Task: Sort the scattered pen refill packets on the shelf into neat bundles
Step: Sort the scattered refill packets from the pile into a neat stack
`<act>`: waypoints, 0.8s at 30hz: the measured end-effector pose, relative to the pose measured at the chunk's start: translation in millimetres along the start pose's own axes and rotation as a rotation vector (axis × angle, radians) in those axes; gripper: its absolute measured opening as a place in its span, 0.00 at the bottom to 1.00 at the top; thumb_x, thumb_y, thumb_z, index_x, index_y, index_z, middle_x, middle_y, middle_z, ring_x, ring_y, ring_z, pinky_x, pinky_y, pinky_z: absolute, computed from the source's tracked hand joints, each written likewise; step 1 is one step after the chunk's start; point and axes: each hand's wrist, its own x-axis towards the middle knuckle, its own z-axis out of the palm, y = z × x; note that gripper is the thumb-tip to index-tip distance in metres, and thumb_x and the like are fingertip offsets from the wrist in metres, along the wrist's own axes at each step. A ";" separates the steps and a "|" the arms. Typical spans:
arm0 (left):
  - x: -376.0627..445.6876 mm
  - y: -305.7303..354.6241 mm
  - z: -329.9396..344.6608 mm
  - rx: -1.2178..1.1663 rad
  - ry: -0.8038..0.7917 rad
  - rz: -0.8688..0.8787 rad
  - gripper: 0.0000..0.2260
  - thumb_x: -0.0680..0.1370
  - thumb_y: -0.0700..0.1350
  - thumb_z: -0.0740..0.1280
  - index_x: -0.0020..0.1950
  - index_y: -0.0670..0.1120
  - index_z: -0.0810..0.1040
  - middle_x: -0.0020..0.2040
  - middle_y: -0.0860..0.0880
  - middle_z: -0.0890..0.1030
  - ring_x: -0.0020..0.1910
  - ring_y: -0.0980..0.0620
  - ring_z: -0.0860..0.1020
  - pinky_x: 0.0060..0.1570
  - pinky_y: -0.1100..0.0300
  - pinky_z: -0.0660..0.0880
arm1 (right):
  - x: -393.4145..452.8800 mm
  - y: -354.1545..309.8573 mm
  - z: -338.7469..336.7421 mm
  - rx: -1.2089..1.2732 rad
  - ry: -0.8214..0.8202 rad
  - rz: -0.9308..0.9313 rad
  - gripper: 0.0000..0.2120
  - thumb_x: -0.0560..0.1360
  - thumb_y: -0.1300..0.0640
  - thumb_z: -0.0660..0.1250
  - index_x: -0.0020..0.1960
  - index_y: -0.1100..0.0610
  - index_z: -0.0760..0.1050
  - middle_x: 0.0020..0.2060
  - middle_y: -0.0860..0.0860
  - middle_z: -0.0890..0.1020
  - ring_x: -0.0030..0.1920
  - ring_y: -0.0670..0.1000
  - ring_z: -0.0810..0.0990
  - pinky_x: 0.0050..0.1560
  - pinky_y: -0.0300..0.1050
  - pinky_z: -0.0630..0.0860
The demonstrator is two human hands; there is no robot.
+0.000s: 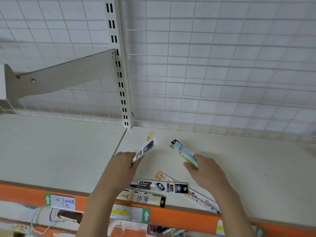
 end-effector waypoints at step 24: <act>-11.0 5.7 4.5 0.075 -0.013 0.204 0.11 0.78 0.49 0.63 0.39 0.49 0.64 0.31 0.52 0.64 0.40 0.48 0.66 0.36 0.58 0.63 | -61.4 13.4 -0.9 0.150 0.138 0.111 0.13 0.73 0.45 0.67 0.41 0.54 0.69 0.34 0.50 0.76 0.35 0.51 0.79 0.39 0.48 0.74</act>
